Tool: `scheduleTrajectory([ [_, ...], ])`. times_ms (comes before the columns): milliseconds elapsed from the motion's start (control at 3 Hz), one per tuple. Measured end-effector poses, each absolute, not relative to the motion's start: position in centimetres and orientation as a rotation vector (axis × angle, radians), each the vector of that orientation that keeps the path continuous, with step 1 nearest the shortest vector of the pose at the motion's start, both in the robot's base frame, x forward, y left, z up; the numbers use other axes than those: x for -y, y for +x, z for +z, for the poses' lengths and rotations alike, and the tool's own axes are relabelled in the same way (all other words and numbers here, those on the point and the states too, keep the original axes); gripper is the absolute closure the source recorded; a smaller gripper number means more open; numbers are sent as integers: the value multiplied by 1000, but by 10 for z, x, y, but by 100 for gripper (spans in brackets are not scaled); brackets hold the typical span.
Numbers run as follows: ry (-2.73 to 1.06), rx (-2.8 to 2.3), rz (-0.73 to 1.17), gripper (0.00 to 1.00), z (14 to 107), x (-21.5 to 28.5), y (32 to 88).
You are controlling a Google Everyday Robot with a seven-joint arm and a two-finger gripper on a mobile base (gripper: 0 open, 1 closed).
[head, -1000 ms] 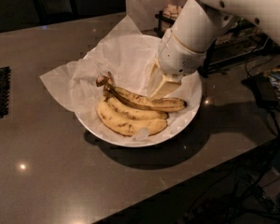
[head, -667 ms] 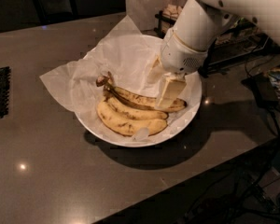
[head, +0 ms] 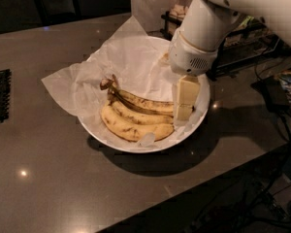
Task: Pick banana from white bowl
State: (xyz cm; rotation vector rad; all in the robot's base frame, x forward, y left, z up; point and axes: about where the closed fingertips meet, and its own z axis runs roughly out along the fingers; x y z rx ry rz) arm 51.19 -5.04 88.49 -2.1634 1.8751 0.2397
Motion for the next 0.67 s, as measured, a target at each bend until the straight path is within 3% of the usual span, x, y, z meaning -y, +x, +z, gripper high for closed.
scheduleTrajectory([
  [333,-2186,-1867,206,0,889,43,507],
  [667,-2210,-1840,159,13,897,35,499],
])
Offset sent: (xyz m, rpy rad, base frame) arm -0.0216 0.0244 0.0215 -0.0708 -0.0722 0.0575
